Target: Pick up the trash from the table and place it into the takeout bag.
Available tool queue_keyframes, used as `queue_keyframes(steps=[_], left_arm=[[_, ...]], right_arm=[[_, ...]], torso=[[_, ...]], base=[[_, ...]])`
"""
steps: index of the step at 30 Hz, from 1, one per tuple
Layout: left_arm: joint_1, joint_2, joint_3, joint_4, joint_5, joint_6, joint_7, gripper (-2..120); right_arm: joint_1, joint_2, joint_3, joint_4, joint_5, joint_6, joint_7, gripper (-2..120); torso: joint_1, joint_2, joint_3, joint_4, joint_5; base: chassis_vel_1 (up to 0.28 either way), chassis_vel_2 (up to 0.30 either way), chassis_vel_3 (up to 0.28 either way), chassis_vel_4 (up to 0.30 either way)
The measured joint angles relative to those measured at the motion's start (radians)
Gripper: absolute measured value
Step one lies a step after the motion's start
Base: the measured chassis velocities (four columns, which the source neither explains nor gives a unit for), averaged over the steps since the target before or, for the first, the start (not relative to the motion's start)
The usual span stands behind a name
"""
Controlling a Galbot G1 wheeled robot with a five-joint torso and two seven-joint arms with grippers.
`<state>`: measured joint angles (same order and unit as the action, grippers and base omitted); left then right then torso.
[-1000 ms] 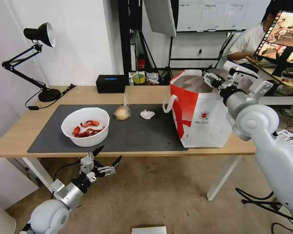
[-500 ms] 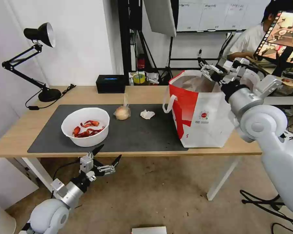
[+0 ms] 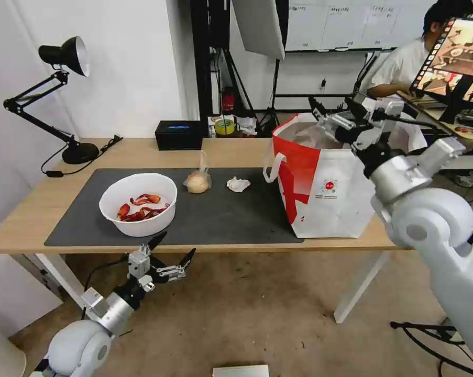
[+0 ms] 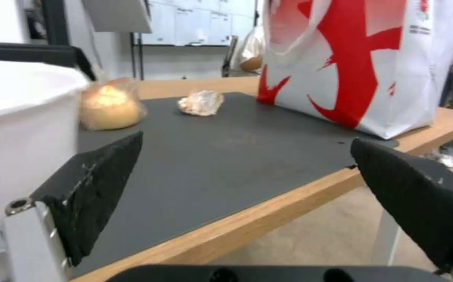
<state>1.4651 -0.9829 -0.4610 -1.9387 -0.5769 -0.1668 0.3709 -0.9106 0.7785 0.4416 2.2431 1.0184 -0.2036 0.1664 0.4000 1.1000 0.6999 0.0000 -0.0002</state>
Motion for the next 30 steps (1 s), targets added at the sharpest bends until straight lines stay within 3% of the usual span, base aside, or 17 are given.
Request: queue_keyframes(steps=[5, 13, 22, 30], left_arm=[[-0.002, 0.003, 0.006, 0.003, 0.001, -0.002, 0.0, 100], [0.006, -0.007, -0.011, -0.002, 0.001, -0.01, 0.0, 100], [0.027, -0.024, -0.034, -0.002, 0.021, -0.034, -0.002, 100], [0.076, -0.054, -0.081, 0.011, 0.063, -0.084, -0.044, 100]], right_arm=[[-0.149, -0.014, 0.057, 0.087, -0.045, 0.022, -0.037, 100], [-0.32, 0.012, 0.051, 0.143, -0.19, 0.04, -0.087, 100], [-0.405, 0.06, 0.029, 0.126, -0.32, 0.071, -0.112, 100], [-0.571, 0.164, 0.005, 0.026, -0.5, 0.21, -0.154, 100]], torso=[[0.0, 0.0, 0.0, -0.0001, 0.0003], [0.0, 0.0, 0.0, -0.0002, 0.0004], [0.0, 0.0, 0.0, 0.0, 0.0002], [0.0, 0.0, 0.0, 0.0001, 0.0002]], base=[[0.0, 0.0, 0.0, 0.0], [0.0, 0.0, 0.0, 0.0], [0.0, 0.0, 0.0, 0.0], [0.0, 0.0, 0.0, 0.0]])
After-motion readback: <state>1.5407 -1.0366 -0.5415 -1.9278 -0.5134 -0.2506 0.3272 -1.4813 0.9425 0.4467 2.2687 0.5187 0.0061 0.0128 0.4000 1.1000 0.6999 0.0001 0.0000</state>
